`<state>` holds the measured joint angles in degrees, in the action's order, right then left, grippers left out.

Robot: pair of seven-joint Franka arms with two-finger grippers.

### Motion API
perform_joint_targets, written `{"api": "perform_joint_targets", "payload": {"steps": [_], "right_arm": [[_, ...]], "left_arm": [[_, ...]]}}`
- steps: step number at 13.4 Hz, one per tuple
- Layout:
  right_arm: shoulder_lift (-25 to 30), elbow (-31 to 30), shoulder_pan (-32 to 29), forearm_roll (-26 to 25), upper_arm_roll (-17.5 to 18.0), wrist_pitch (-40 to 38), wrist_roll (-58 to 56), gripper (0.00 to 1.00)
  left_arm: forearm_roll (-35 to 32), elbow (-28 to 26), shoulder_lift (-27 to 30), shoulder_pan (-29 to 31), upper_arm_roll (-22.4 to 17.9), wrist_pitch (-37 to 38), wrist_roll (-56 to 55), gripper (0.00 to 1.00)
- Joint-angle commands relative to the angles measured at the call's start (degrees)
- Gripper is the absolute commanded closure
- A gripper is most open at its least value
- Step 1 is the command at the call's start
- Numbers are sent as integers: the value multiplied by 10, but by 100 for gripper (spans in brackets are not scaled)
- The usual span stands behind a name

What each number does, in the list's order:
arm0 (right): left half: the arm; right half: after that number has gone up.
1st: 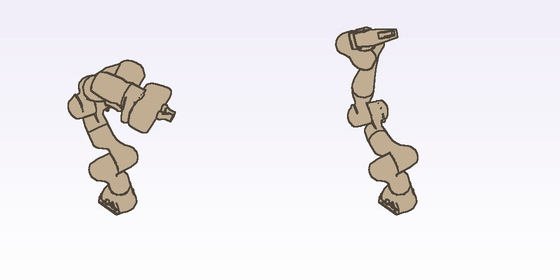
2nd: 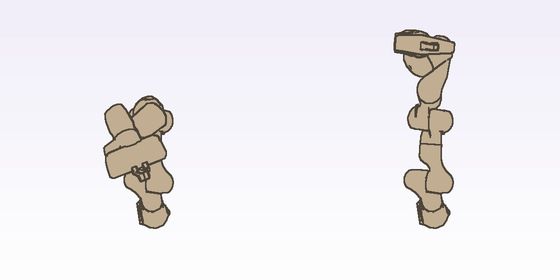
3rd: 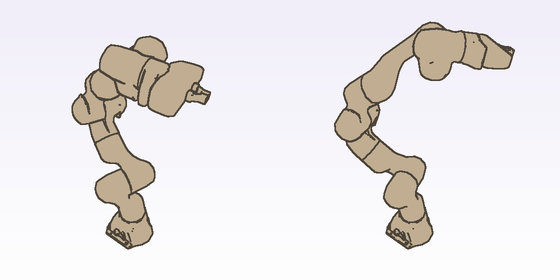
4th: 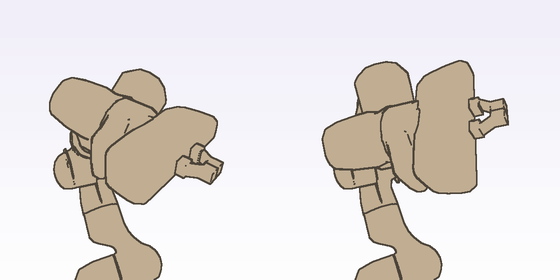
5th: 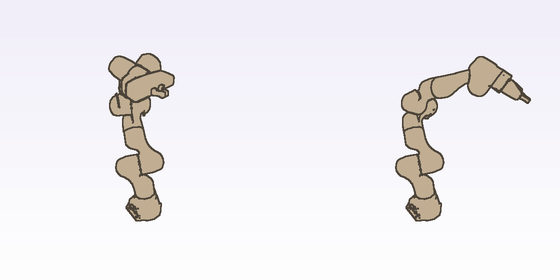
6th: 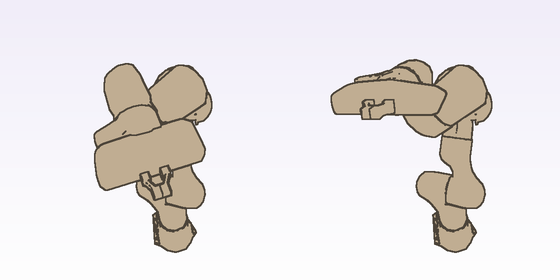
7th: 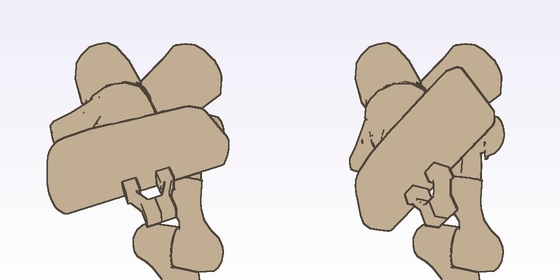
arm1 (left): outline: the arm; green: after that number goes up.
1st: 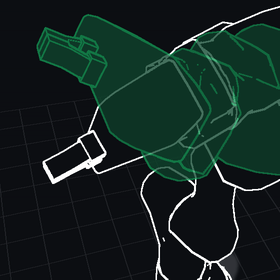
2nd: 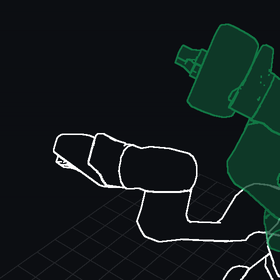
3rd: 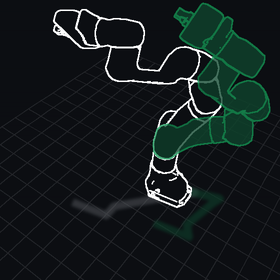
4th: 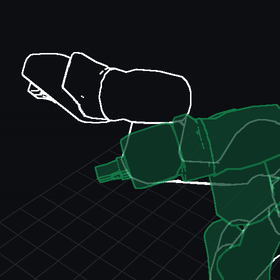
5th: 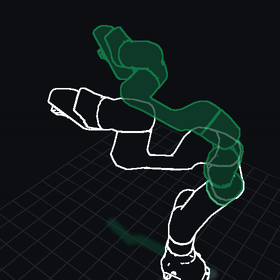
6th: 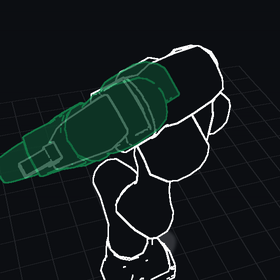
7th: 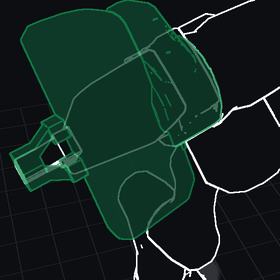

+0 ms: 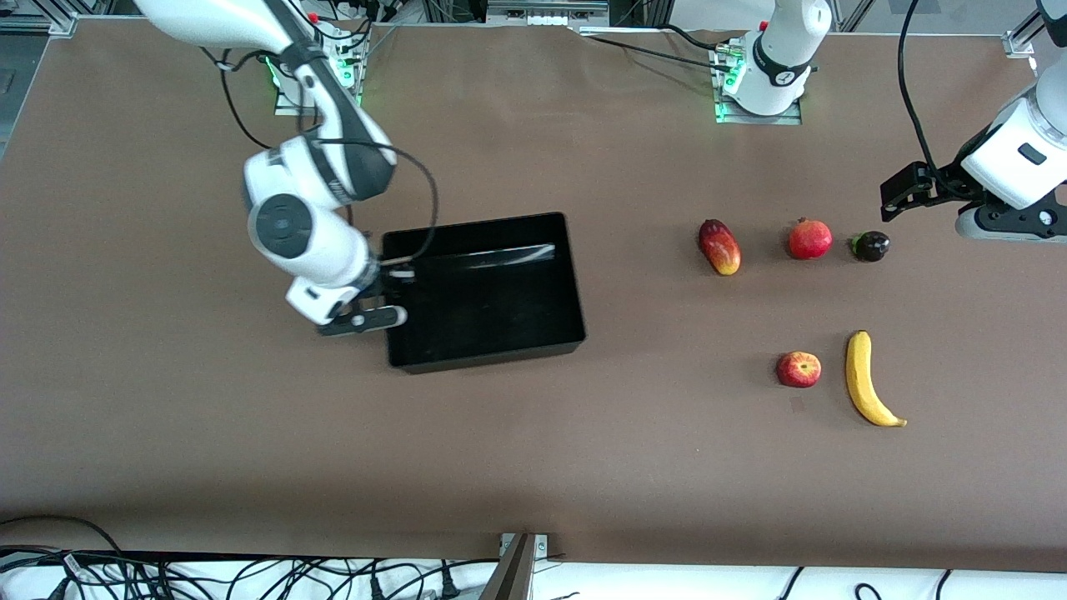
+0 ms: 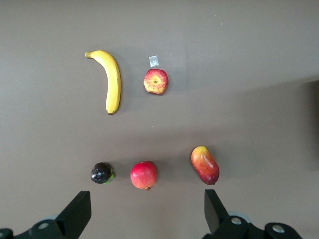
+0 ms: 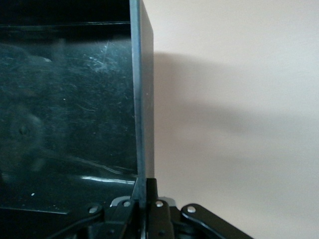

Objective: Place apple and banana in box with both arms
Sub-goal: 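Push the black box with the right gripper toward the fruit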

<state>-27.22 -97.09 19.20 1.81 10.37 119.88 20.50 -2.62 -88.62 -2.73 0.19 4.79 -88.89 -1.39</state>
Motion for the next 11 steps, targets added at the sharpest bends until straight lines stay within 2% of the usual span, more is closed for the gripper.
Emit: {"api": "perform_joint_targets", "payload": {"steps": [1,5,11], "right_arm": [[-70,102,59,25,-3,-4,84,100],[-137,184,130,36,-4,-1,200,100],[-177,189,171,33,-8,52,234,100]], "left_arm": [[2,-6,4,3,3,-3,0,0],[2,-6,4,3,1,-3,0,0],[2,-7,4,3,-1,-2,0,0]]}}
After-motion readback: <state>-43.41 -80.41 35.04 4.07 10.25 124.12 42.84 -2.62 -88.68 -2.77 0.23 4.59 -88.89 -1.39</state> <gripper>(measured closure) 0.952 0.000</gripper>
